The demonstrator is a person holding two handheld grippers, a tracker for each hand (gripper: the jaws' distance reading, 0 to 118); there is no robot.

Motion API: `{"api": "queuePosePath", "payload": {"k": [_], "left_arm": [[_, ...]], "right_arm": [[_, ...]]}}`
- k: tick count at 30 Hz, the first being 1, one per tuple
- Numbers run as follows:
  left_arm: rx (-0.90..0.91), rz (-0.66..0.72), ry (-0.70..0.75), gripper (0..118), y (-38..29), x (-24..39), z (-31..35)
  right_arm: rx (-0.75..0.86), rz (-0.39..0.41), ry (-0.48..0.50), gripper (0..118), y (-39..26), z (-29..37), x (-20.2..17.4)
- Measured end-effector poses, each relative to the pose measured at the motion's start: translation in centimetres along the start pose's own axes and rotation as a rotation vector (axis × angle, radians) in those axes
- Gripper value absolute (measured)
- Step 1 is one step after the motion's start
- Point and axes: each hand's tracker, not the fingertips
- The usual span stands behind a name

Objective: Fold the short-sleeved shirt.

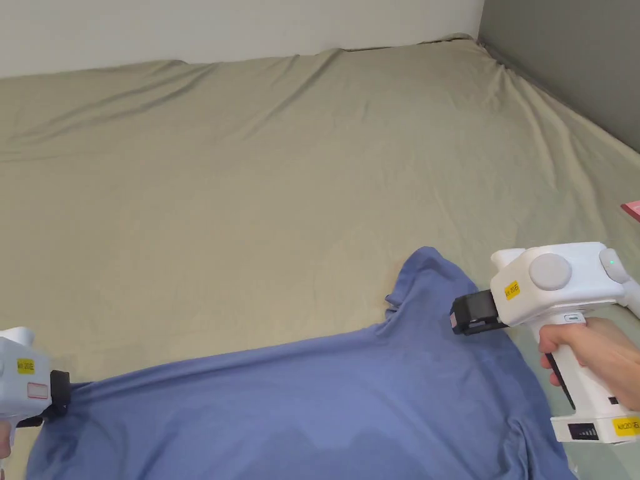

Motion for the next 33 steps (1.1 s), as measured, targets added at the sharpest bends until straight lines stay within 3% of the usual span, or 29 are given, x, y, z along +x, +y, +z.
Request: {"api": "queuePosePath", "payload": {"k": [4, 5, 6, 7, 8, 9, 10, 12, 22, 30, 33], "left_arm": [[-0.010, -0.007, 0.005, 2, -0.2, 0.2, -0.3], [-0.008, -0.006, 0.005, 2, -0.2, 0.3, -0.2], [-0.008, -0.003, 0.004, 2, -0.2, 0.3, -0.2], [-0.009, -0.001, 0.003, 2, -0.2, 0.3, -0.1], [-0.010, -0.004, 0.000, 2, -0.2, 0.3, -0.1], [-0.010, -0.009, 0.001, 2, -0.2, 0.3, -0.1], [-0.008, -0.012, 0.007, 2, -0.2, 0.4, 0.0], [-0.009, -0.003, 0.003, 2, -0.3, 0.3, 0.1], [0.040, 0.020, -0.041, 2, -0.6, -1.0, 3.7], [0.107, 0.011, -0.058, 2, -3.4, -2.9, 7.9], [0.136, 0.016, -0.071, 2, -5.4, -4.1, 10.2]], "right_arm": [[-0.039, 0.016, -0.006, 112, -1.0, -0.5, 0.0], [-0.038, 0.015, -0.001, 100, -1.2, -0.2, 0.1], [-0.025, 0.012, 0.017, 75, -1.3, 0.3, 0.1], [-0.006, 0.010, 0.026, 40, -1.2, 0.7, 0.5], [0.003, 0.018, 0.011, 16, -1.3, 1.0, 0.4], [0.006, 0.015, 0.032, 0, -1.2, 1.2, 0.4], [0.035, 0.051, -0.011, 0, -1.1, 1.3, 0.3], [0.019, 0.021, 0.005, 0, -1.0, 1.0, -0.1], [0.124, 0.023, 0.042, 0, -0.8, 6.6, 0.9], [0.196, 0.039, 0.082, 0, -3.1, 12.5, 1.3], [0.259, 0.049, 0.074, 0, -6.6, 16.2, 0.2]]}}
